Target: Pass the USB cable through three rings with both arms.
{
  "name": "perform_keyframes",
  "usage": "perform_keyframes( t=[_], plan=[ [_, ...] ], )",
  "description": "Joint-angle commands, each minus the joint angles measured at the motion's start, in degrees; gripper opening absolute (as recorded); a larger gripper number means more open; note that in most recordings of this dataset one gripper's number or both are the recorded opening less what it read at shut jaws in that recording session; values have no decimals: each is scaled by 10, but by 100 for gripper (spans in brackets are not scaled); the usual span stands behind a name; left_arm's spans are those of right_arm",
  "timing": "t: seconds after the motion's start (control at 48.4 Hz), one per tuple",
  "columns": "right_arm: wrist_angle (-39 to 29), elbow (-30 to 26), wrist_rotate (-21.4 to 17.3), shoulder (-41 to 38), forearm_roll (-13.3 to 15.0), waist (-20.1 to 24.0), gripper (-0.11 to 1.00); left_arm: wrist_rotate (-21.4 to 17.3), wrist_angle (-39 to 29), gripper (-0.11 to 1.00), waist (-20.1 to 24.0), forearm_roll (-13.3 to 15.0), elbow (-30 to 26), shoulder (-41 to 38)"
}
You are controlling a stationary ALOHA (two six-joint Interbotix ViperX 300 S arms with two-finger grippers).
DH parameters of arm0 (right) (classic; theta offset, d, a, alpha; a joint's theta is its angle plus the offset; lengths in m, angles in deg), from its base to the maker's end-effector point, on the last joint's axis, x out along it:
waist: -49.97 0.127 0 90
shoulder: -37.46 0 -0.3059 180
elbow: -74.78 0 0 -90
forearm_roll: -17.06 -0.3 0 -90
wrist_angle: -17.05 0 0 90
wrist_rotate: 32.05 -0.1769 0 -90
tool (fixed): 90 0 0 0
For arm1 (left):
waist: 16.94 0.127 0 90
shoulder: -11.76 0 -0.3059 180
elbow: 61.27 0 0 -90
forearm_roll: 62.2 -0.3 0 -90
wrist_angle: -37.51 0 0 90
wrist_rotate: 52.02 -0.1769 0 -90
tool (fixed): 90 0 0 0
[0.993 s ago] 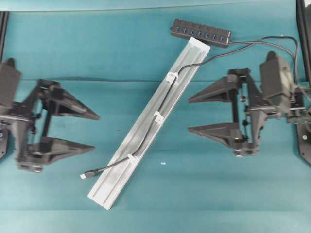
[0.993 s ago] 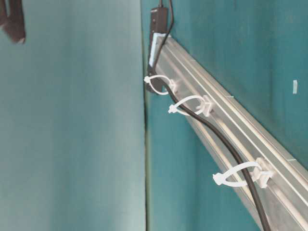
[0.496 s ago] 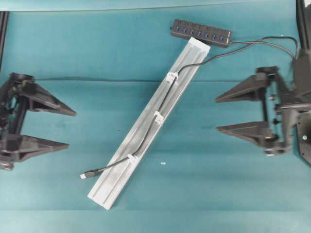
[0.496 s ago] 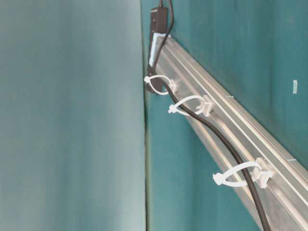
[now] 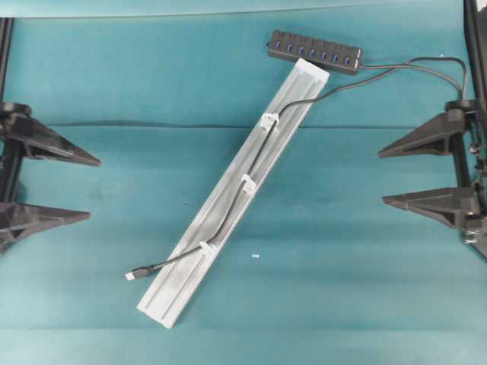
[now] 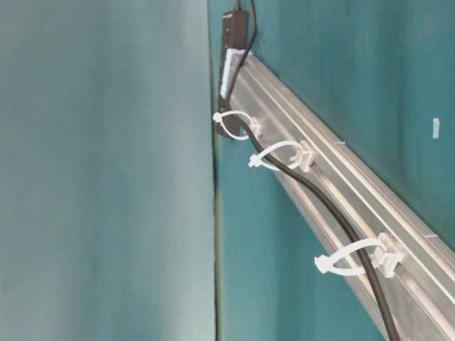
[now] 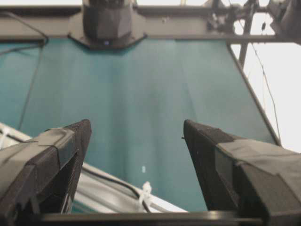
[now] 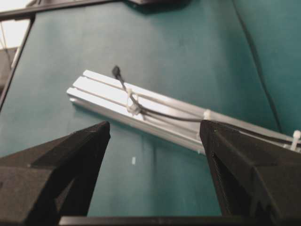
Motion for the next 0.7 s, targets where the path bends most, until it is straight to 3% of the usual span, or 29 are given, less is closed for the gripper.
perform_keyframes(
  t=[0.0, 0.683],
  plan=[
    [1, 0, -4, 2, 0, 1, 85, -1, 6, 87, -1, -1, -9, 11],
    [-4, 11, -4, 32, 3, -4, 85, 0, 19, 87, -1, -3, 4, 6]
  ],
)
